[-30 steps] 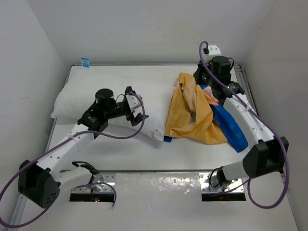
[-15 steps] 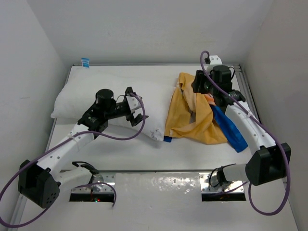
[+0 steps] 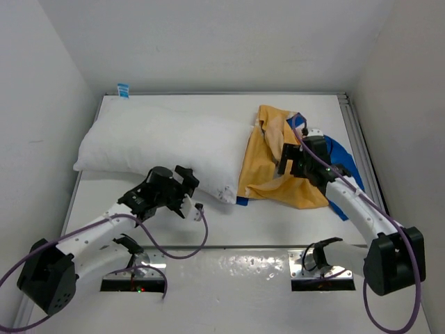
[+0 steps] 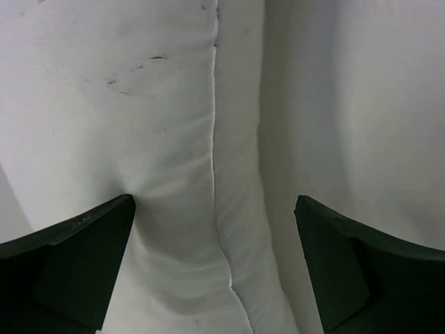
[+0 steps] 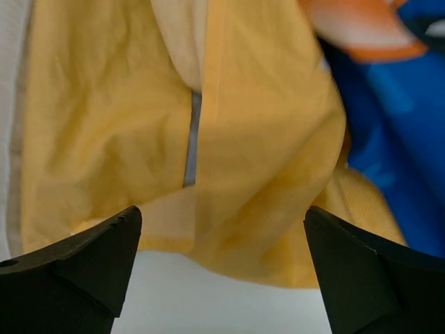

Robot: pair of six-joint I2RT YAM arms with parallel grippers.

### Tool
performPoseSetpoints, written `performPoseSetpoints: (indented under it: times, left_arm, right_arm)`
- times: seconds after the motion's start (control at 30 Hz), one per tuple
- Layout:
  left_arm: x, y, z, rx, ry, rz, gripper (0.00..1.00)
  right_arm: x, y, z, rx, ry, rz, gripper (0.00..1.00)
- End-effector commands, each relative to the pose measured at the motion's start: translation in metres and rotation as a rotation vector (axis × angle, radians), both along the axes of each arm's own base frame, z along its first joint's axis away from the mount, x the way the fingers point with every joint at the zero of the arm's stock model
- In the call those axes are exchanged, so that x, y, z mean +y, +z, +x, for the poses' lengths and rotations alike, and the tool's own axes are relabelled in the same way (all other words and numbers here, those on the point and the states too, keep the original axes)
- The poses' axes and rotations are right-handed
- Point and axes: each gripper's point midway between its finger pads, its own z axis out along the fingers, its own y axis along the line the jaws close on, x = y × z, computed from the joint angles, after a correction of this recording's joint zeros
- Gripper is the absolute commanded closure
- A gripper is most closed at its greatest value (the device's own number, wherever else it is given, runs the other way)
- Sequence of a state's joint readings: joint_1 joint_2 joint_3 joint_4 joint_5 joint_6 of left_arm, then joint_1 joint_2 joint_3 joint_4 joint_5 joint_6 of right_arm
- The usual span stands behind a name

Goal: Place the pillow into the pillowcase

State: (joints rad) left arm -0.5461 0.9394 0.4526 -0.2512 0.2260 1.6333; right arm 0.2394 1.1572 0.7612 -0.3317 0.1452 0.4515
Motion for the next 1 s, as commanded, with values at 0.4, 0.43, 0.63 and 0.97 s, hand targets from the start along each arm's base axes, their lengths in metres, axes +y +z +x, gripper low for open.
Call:
performPoseSetpoints:
  times: [0.4,0.43,0.63,0.97]
  left_arm:
    - [-0.009,0.009,0.061,-0.243,0.112,-0.071,0.00]
    - [-0.009,0.008,0.061,-0.248,0.111,-0.073,0.07]
    - [-0.004,0.041,0.084,-0.218,0.260,-0.232,1.00]
    - [-0.022,0.188,0.103,-0.263,0.328,-0.614,1.00]
  right_arm:
    - [0.029,-0.064,-0.015,0.053,-0.136,0.180,0.27]
    - [0.029,-0.067,-0.013,0.047,-0.140,0.184,0.36]
    - [0.017,-0.065,0.004,0.002,-0.135,0.123,0.96]
    - [0.010,0.013,0.041,-0.135,0.093,-0.100,1.00]
